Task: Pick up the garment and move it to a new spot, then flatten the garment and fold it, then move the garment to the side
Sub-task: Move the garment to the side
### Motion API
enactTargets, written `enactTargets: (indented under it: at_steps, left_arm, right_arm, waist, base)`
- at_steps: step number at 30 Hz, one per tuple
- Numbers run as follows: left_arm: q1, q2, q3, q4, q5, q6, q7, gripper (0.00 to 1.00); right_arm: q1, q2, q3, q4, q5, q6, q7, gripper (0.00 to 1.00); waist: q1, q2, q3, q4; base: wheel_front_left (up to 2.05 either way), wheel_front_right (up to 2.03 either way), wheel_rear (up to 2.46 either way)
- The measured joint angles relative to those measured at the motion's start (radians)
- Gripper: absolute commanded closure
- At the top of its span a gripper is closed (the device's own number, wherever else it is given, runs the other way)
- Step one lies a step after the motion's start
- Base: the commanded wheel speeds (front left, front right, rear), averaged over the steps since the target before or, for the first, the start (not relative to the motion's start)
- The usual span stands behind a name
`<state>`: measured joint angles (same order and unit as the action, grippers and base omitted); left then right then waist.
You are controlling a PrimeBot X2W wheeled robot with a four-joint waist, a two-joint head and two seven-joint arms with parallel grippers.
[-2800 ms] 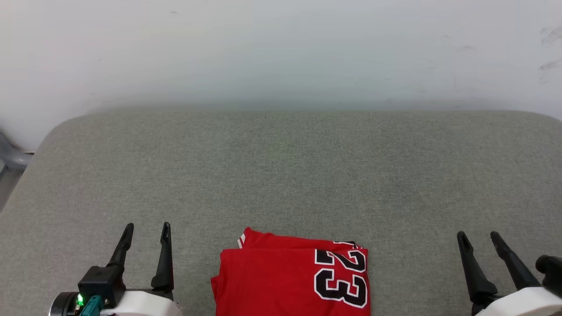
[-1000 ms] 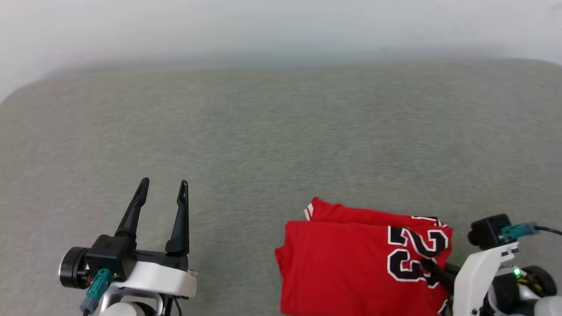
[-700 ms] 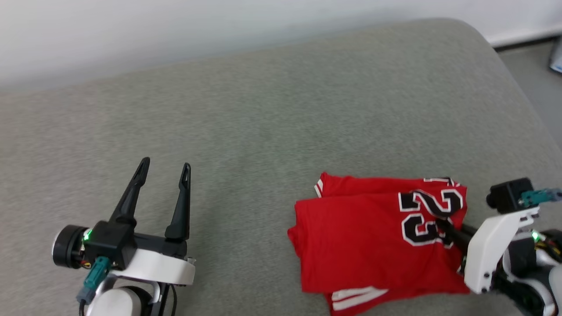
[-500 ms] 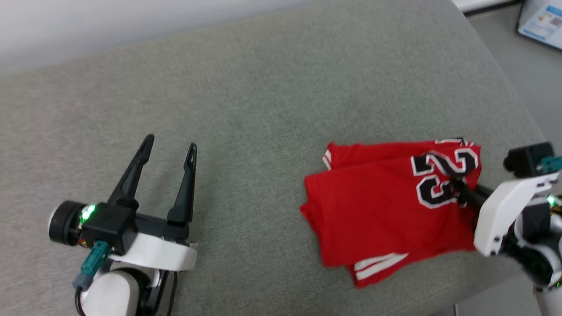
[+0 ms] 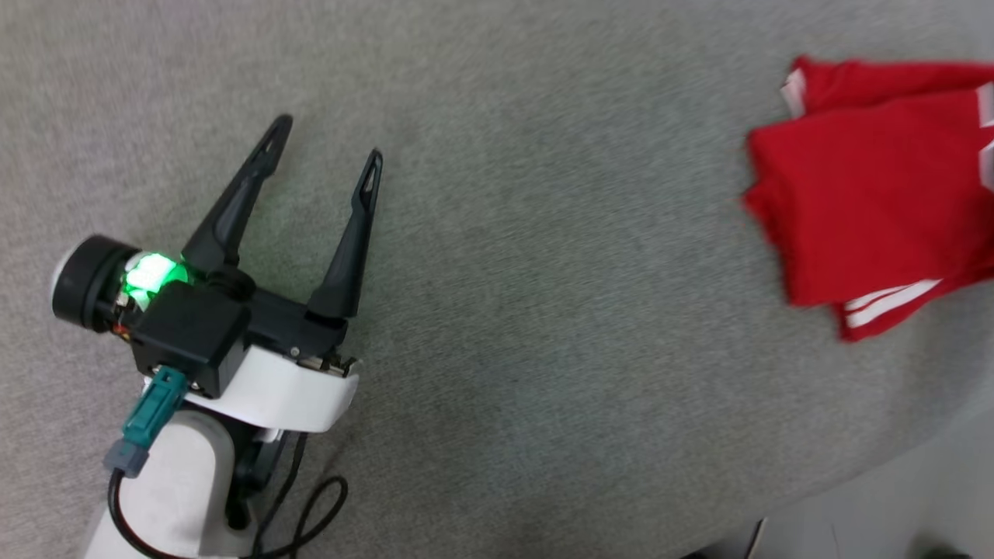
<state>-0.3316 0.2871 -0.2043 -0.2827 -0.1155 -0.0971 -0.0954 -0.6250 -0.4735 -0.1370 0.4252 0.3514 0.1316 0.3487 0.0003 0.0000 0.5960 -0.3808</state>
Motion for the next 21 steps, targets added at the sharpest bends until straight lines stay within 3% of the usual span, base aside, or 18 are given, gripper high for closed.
enactTargets:
  at_steps: [9, 10, 11, 12, 13, 21]
  left_arm:
    - [-0.082, 0.019, -0.028, -0.03, 0.006, -0.009, 0.013, 0.0]
    - [-0.089, 0.02, -0.031, -0.03, 0.006, -0.009, 0.012, 0.0]
    - [-0.096, 0.021, -0.034, -0.028, 0.007, -0.01, 0.012, 0.0]
    - [-0.1, 0.021, -0.037, -0.027, 0.007, -0.01, 0.008, 0.0]
    - [-0.104, 0.021, -0.04, -0.026, 0.007, -0.01, 0.005, 0.0]
    - [-0.109, 0.015, -0.046, 0.006, 0.003, -0.004, -0.019, 0.0]
  right_arm:
    - [-0.128, -0.037, -0.115, 0.19, -0.115, 0.0, -0.156, 1.0]
    - [-0.141, -0.036, -0.124, 0.215, -0.128, 0.0, -0.168, 0.92]
    - [-0.15, -0.036, -0.13, 0.237, -0.147, 0.0, -0.181, 0.65]
    - [-0.158, -0.033, -0.137, 0.258, -0.156, 0.0, -0.198, 0.52]
    - [-0.166, -0.029, -0.143, 0.279, -0.169, 0.0, -0.214, 0.0]
    - [-0.207, -0.015, -0.232, 0.407, -0.275, 0.0, -0.398, 0.0]
  waist:
    - [0.0, 0.0, 0.104, 0.047]
    - [0.0, 0.0, 0.111, 0.054]
    - [0.0, 0.0, 0.118, 0.061]
    - [0.0, 0.0, 0.123, 0.067]
    - [0.0, 0.0, 0.127, 0.073]
    - [-0.0001, 0.0, 0.114, 0.096]
  base:
    - [0.0, 0.0, 0.0]
    - [0.0, 0.0, 0.0]
    - [0.0, 0.0, 0.0]
    - [0.0, 0.0, 0.0]
    - [0.0, 0.0, 0.0]
    - [0.0, 0.0, 0.0]
